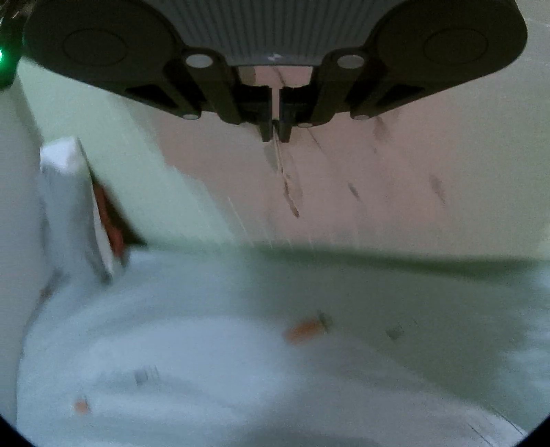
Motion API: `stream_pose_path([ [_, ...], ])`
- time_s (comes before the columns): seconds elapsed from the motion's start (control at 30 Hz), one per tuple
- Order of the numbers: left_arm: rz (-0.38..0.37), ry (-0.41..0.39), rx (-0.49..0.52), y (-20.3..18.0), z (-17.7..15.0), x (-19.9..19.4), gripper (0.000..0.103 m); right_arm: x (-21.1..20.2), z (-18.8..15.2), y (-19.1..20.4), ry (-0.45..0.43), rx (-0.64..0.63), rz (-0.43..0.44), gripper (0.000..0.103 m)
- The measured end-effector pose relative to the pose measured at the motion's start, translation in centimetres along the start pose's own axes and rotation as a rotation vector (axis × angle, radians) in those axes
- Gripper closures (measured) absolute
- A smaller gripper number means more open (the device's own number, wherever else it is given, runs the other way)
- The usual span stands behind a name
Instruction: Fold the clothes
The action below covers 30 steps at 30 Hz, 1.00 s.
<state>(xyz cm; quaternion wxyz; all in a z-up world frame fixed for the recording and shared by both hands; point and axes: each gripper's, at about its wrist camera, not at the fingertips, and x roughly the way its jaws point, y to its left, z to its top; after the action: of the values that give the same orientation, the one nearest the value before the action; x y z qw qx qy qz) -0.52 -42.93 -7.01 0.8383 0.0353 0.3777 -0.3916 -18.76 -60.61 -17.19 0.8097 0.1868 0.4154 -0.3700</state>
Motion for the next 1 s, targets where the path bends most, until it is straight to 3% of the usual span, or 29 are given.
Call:
stream_pose_path([
  [0.07,0.059,-0.080,-0.032,2.2,1.6,-1.9,0.100,0.1,0.3,0.6,-0.001,-0.010,0.008,0.012],
  [0.17,0.210,-0.184,-0.111,7.1,3.5,-4.9,0.100,0.1,0.5,1.6,-0.005,-0.034,0.021,0.012],
  [0.27,0.449,-0.239,-0.214,12.9,4.1,-6.8,0.100,0.0,0.4,2.3,-0.008,-0.061,0.030,0.012],
  [0.37,0.616,-0.190,-0.310,17.7,3.1,-7.1,0.098,0.0,0.3,2.6,-0.008,-0.064,0.038,0.012],
  [0.4,0.633,-0.170,-0.334,18.6,2.5,-7.1,0.093,0.0,0.3,2.6,-0.008,-0.059,0.040,0.012],
  [0.43,0.640,-0.150,-0.355,19.2,1.9,-7.0,0.088,-0.1,0.2,2.6,-0.012,-0.055,0.044,0.012],
  [0.5,0.613,-0.101,-0.351,19.1,0.3,-6.5,0.054,-0.4,0.2,2.7,-0.031,-0.049,0.053,0.006],
  [0.53,0.594,-0.076,-0.353,18.9,-0.5,-6.3,0.050,-0.5,0.2,2.7,-0.041,-0.047,0.059,0.000],
  [0.67,0.493,0.010,-0.356,15.9,-3.6,-5.6,0.040,-1.3,0.2,2.9,-0.086,-0.041,0.103,0.000],
  [0.77,0.415,0.060,-0.343,13.0,-5.6,-5.3,0.039,-1.8,-0.2,3.2,-0.096,-0.053,0.144,0.000],
  [1.0,0.336,0.070,-0.282,8.0,-8.7,-7.3,0.035,-1.9,-3.2,3.6,0.003,-0.129,0.196,0.000],
])
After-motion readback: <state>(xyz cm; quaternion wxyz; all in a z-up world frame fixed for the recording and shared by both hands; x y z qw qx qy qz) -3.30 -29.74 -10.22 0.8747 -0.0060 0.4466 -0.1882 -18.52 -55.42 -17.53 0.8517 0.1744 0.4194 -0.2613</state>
